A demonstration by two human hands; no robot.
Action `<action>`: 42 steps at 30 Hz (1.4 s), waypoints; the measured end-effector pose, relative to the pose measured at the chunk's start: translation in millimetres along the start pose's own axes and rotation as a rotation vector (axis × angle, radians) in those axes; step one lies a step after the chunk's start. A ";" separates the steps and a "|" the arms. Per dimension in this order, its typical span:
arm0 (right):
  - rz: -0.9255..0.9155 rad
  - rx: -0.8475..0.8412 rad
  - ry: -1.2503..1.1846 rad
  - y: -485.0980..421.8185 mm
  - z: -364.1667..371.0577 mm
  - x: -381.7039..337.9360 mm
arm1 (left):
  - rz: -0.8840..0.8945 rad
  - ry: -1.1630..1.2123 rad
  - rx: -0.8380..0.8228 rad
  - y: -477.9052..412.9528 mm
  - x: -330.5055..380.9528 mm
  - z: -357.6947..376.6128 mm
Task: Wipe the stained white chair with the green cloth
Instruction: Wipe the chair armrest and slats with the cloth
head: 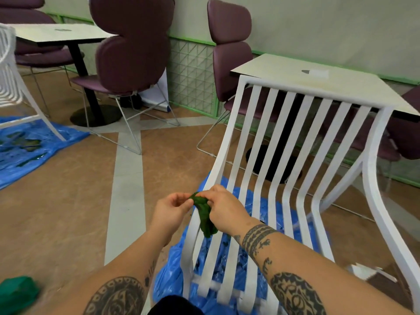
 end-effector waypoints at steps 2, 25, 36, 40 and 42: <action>-0.005 -0.009 -0.008 7.9 4.1 -5.5 | 0.014 -0.060 0.022 6.2 -3.4 -6.4; 0.258 -0.192 -0.687 132.2 -13.9 36.3 | 0.174 -0.390 -0.251 96.8 31.4 18.2; 0.254 0.257 -0.773 143.7 -95.8 29.6 | 0.061 0.137 -0.387 120.1 82.5 79.3; 0.381 0.345 -1.010 147.1 -113.8 31.9 | -0.003 0.005 -0.515 127.7 70.0 99.0; 0.405 0.319 -1.024 148.8 -117.6 29.2 | -0.040 0.008 -0.552 132.8 62.7 108.6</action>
Point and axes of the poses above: each hand's wrist, its own y-axis away from the middle knuckle, its own z-axis out of the palm, x = y × z, the point moved 8 cm from there along -y, towards the middle knuckle, and after that the axes turned 3 degrees about -z, right-handed, at the moved point
